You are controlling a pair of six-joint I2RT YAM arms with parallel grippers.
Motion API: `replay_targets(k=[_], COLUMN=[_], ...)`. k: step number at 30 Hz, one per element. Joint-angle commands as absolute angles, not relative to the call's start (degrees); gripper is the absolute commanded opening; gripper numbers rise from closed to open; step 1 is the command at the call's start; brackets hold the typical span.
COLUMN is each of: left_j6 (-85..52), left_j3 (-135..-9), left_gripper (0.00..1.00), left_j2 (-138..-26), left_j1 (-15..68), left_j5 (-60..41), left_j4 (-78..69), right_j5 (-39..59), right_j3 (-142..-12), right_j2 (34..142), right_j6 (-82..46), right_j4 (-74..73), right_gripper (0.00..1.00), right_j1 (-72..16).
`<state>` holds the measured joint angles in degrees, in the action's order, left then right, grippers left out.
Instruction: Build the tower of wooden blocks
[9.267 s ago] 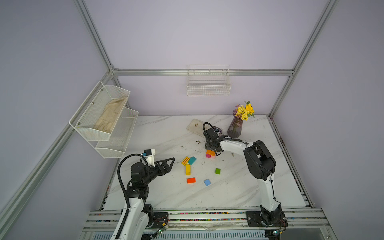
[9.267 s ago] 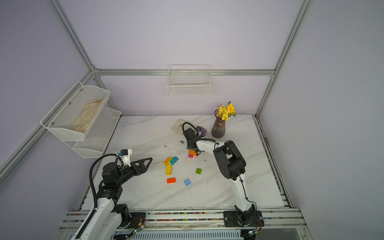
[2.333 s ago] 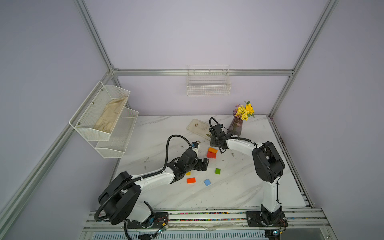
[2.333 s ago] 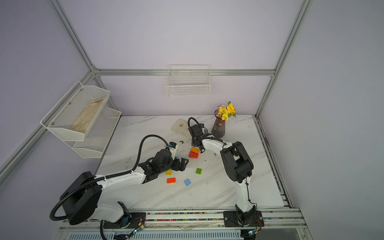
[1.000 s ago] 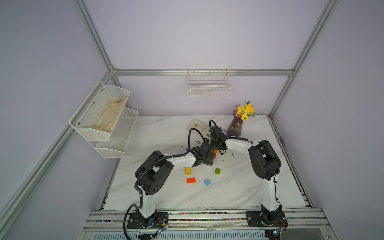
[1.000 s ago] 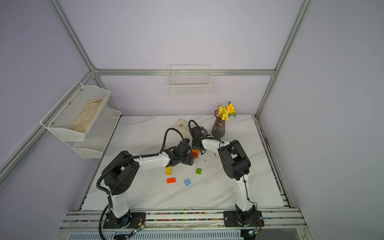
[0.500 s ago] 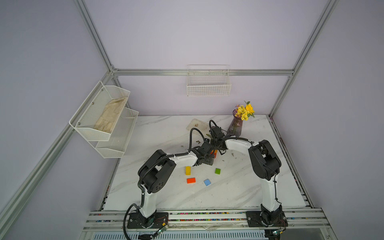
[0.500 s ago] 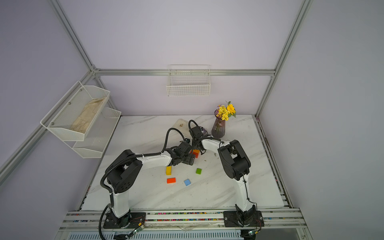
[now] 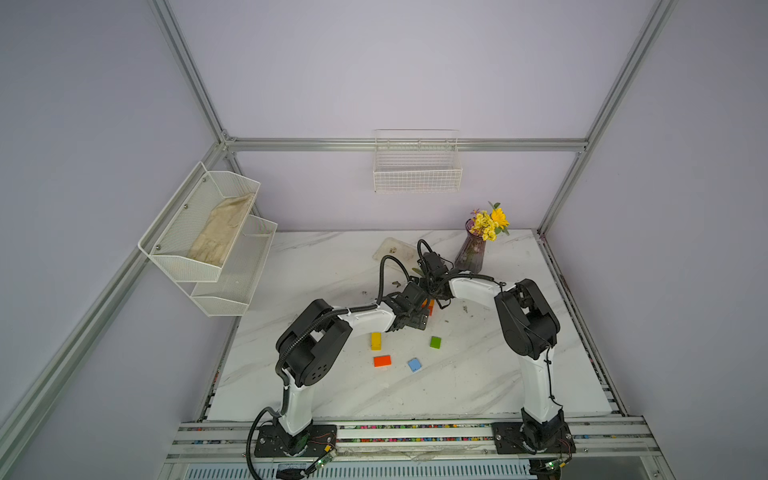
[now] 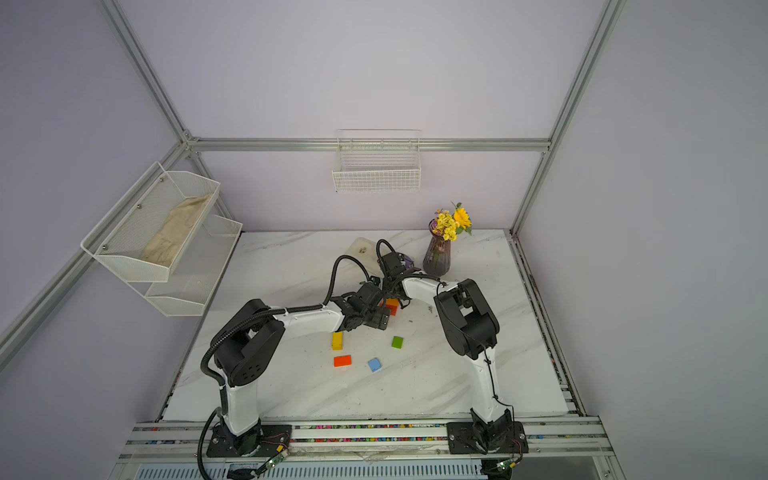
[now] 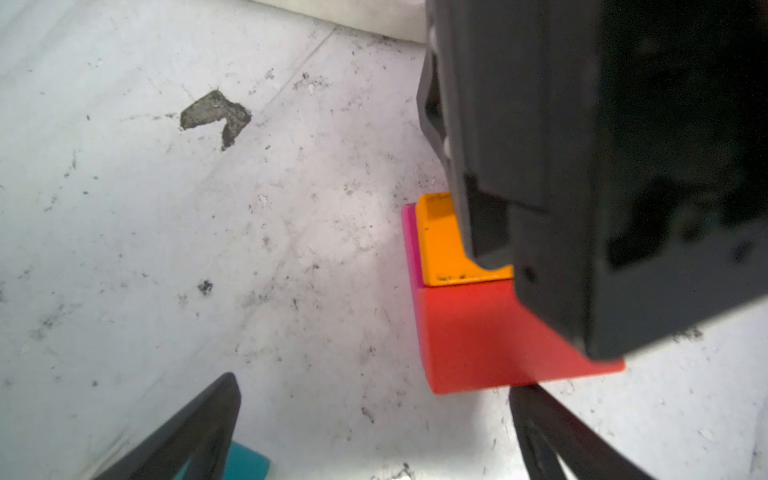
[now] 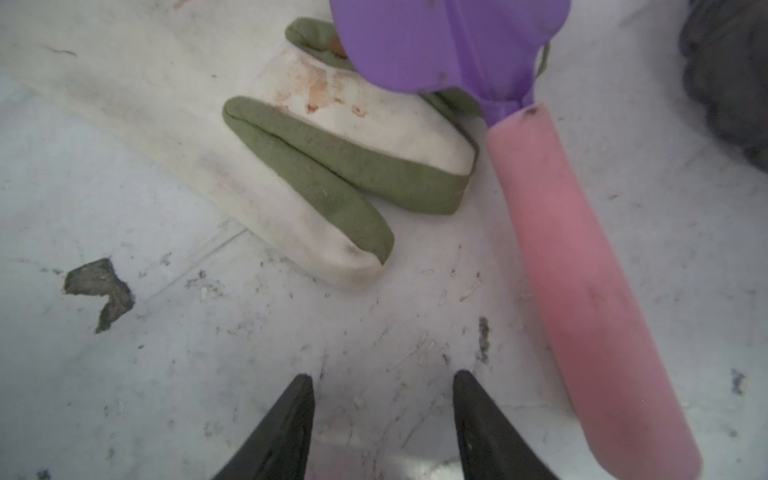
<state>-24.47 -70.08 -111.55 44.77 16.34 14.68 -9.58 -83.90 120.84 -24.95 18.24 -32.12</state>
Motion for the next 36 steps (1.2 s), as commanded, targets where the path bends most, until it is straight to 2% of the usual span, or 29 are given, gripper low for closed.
replay_targets(k=[1,11,20,27,30,34,36], left_j6=[-25.05,-25.05,-24.09,-25.50,-29.41,-36.47,-37.57], left_j3=[-74.71,-73.84,-71.07,-61.71,-53.97,-45.22,-41.78], left_gripper=[1.00,1.00,1.00,1.00,1.00,1.00,1.00], left_j2=[-110.70,-109.35,-100.62,-84.91,-74.73,-62.63,-57.47], left_j1=[45.02,45.00,45.02,45.00,44.82,43.36,39.82], left_j5=[17.36,17.10,17.71,19.53,26.18,40.57,41.40], left_j4=[13.38,12.40,12.40,11.16,11.30,18.21,22.40], right_j5=[-9.36,-11.15,-14.34,-17.17,-17.30,-17.39,-18.44], right_j3=[-84.75,-84.77,-84.13,-74.86,-69.22,-62.26,-59.56], right_j2=[121.82,119.90,112.37,101.59,95.31,86.94,83.36], right_j6=[-24.79,-25.58,-26.06,-27.65,-28.65,-29.52,-29.94], right_j4=[18.81,18.70,20.78,19.98,18.72,17.68,17.63], right_gripper=[0.56,0.58,0.70,0.75,0.78,0.79,0.77], right_j1=[-31.75,-31.33,-30.59,-30.50,-30.63,-33.08,-35.82])
